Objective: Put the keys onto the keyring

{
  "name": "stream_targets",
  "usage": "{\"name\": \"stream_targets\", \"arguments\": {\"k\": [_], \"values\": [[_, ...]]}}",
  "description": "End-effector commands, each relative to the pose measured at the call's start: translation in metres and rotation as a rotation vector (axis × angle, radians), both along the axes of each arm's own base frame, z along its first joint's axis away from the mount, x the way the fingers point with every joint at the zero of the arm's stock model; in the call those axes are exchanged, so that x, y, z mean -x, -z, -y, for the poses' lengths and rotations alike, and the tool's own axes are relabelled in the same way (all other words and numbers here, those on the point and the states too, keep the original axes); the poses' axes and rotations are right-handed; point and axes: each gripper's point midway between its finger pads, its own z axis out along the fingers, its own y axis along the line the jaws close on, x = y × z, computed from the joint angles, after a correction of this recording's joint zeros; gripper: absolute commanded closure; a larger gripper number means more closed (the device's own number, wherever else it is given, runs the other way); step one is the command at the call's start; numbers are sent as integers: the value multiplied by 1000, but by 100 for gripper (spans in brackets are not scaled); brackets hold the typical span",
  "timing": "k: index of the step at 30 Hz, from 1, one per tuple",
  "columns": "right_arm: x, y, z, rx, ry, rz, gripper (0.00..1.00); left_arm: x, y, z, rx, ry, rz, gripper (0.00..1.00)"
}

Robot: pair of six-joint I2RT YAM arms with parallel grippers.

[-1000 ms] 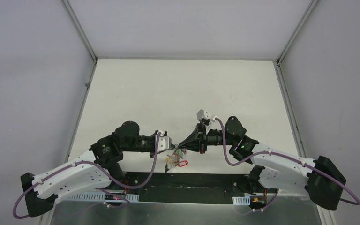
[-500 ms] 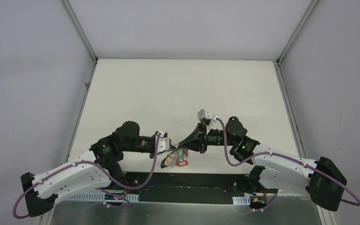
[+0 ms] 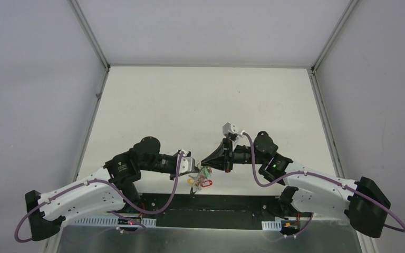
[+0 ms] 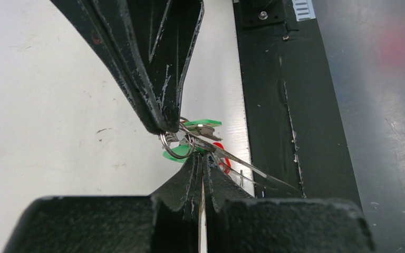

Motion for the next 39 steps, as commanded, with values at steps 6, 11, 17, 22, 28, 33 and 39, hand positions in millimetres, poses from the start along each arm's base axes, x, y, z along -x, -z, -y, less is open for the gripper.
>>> {"name": "stream_targets", "arguments": {"k": [6, 11, 17, 22, 28, 33, 39], "values": [[-6, -30, 0, -82, 30, 76, 100, 15, -39, 18, 120, 72, -24, 100], [-6, -31, 0, -83, 33, 78, 100, 20, -48, 20, 154, 91, -24, 100], [-6, -31, 0, -80, 37, 81, 100, 23, -55, 14, 180, 91, -12, 92], [-8, -26, 1, -63, 48, 83, 100, 22, -63, 8, 207, 65, 1, 76], [-13, -17, 2, -41, 63, 81, 100, 15, -74, 4, 221, 18, 12, 45], [-20, -6, 3, -17, 78, 67, 100, 7, -79, 6, 215, -34, -14, 25], [-40, 12, 11, 26, 109, 0, 100, -11, -73, 10, 161, -151, -100, 1]]}}
